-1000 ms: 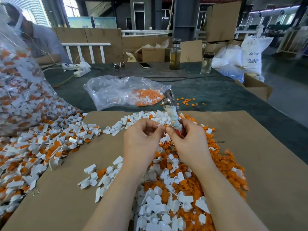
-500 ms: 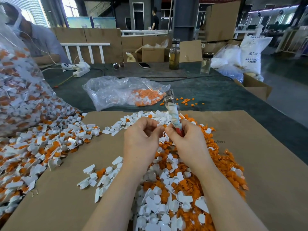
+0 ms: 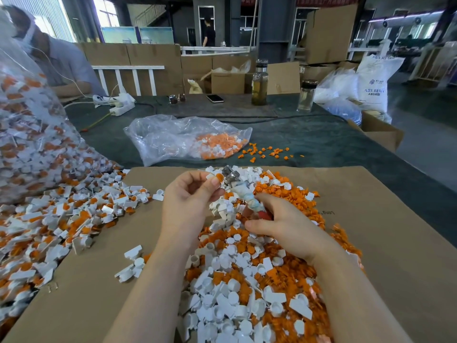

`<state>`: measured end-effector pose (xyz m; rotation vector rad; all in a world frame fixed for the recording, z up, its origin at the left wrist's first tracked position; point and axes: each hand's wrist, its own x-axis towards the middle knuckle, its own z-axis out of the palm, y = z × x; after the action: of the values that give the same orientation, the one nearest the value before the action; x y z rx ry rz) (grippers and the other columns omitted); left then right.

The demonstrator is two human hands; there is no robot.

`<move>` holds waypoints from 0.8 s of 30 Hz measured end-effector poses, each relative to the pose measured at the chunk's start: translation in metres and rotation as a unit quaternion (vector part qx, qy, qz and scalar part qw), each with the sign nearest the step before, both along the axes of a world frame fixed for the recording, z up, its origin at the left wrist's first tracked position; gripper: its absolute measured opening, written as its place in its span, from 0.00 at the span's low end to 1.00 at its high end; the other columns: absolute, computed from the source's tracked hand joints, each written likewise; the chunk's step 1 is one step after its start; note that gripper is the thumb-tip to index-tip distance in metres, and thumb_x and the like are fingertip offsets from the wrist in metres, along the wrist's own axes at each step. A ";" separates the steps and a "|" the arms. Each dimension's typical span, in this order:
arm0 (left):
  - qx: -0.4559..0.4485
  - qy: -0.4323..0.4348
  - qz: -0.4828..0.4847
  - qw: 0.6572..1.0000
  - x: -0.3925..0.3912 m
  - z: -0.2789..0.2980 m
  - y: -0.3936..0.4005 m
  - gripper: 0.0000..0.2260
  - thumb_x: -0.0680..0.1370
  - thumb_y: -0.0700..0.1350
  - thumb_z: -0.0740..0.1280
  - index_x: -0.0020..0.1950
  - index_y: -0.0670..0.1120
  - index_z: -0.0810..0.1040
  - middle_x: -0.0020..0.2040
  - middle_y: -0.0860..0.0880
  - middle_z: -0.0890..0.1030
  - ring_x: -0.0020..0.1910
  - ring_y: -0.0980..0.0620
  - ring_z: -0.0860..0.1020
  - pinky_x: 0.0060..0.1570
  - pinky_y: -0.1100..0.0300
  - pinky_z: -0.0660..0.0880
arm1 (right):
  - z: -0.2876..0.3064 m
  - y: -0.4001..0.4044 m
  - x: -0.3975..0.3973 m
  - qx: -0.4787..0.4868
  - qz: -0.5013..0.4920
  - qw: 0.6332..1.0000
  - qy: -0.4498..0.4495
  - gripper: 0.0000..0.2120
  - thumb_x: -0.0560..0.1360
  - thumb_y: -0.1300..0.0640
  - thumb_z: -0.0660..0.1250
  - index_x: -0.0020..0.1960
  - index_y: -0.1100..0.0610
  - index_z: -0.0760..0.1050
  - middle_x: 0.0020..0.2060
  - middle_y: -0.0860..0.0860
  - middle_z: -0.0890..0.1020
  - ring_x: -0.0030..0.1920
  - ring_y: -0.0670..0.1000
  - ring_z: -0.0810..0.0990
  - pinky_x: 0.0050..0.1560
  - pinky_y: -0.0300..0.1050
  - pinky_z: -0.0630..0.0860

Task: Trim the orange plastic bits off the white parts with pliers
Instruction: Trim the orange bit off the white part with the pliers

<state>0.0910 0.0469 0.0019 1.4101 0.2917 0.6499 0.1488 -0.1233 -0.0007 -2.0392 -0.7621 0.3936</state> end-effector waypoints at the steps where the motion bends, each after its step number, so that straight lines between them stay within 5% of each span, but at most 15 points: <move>1: 0.000 -0.004 -0.001 1.000 0.000 0.000 0.000 0.01 0.77 0.37 0.70 0.46 0.41 0.81 0.38 0.46 0.83 0.36 0.54 0.84 0.41 0.65 0.80 | 0.000 0.000 0.000 -0.003 0.005 1.000 0.000 0.20 0.75 0.53 0.70 0.65 0.51 0.71 0.48 0.42 0.79 0.44 0.38 0.78 0.45 0.34 0.70; 6: -0.003 -0.018 -0.016 1.000 -0.001 0.001 0.001 0.02 0.77 0.36 0.70 0.45 0.41 0.81 0.34 0.50 0.83 0.34 0.56 0.83 0.40 0.66 0.79 | 0.000 0.000 -0.001 -0.033 0.001 0.999 -0.024 0.23 0.76 0.51 0.69 0.68 0.54 0.69 0.46 0.40 0.76 0.43 0.39 0.76 0.43 0.34 0.69; 10: -0.005 -0.017 -0.021 1.000 -0.001 0.001 0.003 0.02 0.77 0.35 0.69 0.46 0.41 0.81 0.34 0.52 0.83 0.34 0.57 0.82 0.40 0.67 0.79 | 0.001 0.002 -0.003 -0.031 0.012 0.998 -0.060 0.05 0.76 0.55 0.67 0.51 0.47 0.76 0.41 0.44 0.80 0.39 0.44 0.79 0.41 0.44 0.77; 13: -0.008 -0.017 -0.021 1.000 -0.001 0.000 0.002 0.02 0.78 0.35 0.69 0.46 0.40 0.81 0.34 0.52 0.82 0.33 0.57 0.81 0.40 0.66 0.80 | 0.001 0.003 -0.005 -0.017 0.012 0.998 -0.059 0.08 0.75 0.59 0.66 0.44 0.45 0.75 0.34 0.44 0.78 0.32 0.43 0.77 0.34 0.42 0.74; 18: -0.014 -0.018 -0.021 1.000 0.001 -0.001 0.001 0.03 0.77 0.35 0.69 0.45 0.41 0.80 0.33 0.53 0.82 0.33 0.57 0.81 0.40 0.65 0.80 | 0.003 0.004 -0.005 -0.020 0.005 0.998 -0.058 0.11 0.73 0.63 0.64 0.40 0.46 0.76 0.33 0.45 0.79 0.34 0.51 0.78 0.37 0.53 0.77; 24: -0.054 -0.001 -0.027 0.998 0.004 -0.002 0.002 0.03 0.77 0.36 0.70 0.43 0.42 0.81 0.34 0.52 0.83 0.34 0.56 0.82 0.40 0.64 0.80 | -0.001 0.005 -0.003 -0.046 -0.010 0.994 -0.095 0.06 0.73 0.60 0.65 0.43 0.49 0.77 0.34 0.48 0.80 0.31 0.45 0.76 0.32 0.48 0.75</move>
<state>0.0953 0.0491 -0.0005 1.3098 0.2834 0.5830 0.1459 -0.1184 -0.0019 -2.1911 -0.8518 0.2279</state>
